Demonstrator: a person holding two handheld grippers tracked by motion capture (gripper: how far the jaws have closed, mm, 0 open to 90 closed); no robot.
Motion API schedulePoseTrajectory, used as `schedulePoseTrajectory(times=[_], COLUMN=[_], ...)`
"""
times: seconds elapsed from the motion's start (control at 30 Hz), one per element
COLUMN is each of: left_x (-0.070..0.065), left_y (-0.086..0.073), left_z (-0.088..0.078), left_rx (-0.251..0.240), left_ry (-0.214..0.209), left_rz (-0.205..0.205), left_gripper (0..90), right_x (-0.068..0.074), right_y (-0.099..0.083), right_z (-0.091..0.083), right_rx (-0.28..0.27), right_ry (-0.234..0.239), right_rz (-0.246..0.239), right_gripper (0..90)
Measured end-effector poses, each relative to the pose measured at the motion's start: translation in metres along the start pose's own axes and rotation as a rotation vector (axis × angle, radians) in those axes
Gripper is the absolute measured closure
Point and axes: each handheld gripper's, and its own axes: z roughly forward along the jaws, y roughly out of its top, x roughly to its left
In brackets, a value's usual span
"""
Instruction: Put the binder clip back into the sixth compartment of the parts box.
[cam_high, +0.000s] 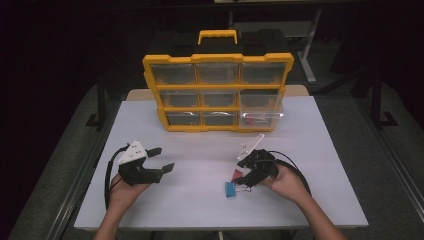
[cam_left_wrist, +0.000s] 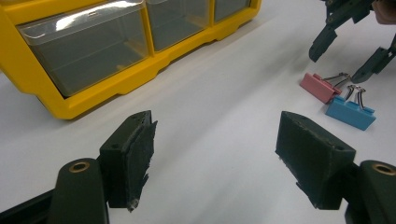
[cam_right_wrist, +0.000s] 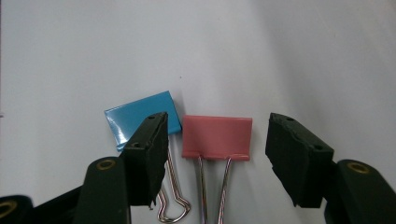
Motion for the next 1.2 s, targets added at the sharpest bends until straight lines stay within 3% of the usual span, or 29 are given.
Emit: schedulePoseTrajectory(times=[0.4, 1.2], left_x=[0.000, -0.001], left_y=[0.000, 0.000], left_z=[0.000, 0.001], left_rx=[-0.002, 0.005], left_ry=[-0.004, -0.008], left_rz=[-0.002, 0.000], left_gripper=[27.8, 27.8], right_x=[0.000, -0.004], right_y=[-0.008, -0.011], right_z=[0.014, 0.020], right_rx=[0.019, 0.008], right_ry=[-0.006, -0.041], right_rz=[0.014, 0.044], right_gripper=[39.7, 45.9])
